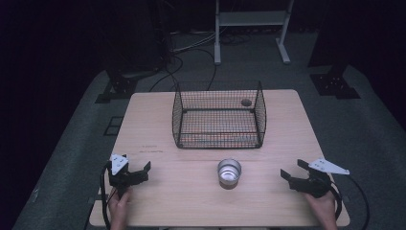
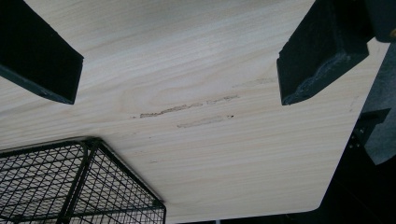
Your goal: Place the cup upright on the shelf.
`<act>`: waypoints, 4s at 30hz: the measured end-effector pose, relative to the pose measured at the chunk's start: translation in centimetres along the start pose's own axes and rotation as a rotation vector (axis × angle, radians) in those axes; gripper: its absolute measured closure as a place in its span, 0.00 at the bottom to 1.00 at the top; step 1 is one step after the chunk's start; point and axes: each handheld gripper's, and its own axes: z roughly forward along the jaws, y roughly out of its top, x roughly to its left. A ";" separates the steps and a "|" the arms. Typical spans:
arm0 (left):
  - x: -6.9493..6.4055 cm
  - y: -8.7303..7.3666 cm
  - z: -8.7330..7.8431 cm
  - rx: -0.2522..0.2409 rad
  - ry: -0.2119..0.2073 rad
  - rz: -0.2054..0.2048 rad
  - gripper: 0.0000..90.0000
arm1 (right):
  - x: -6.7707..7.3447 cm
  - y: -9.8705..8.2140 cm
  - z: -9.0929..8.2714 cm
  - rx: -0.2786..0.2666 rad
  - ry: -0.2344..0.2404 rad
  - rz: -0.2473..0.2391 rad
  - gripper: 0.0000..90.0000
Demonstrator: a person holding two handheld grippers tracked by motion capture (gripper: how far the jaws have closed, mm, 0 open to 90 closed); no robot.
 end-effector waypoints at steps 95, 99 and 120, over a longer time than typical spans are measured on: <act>-0.1 0.0 -0.1 -0.001 -0.005 0.007 0.00 | 9.8 1.5 2.6 0.080 0.255 -0.304 0.12; -0.1 0.0 -0.1 0.001 -0.004 0.010 0.00 | 9.9 1.5 2.8 0.092 0.266 -0.303 0.11; -0.1 0.0 -0.1 -0.001 -0.004 0.008 0.00 | 11.4 2.2 3.8 0.148 0.320 -0.327 0.08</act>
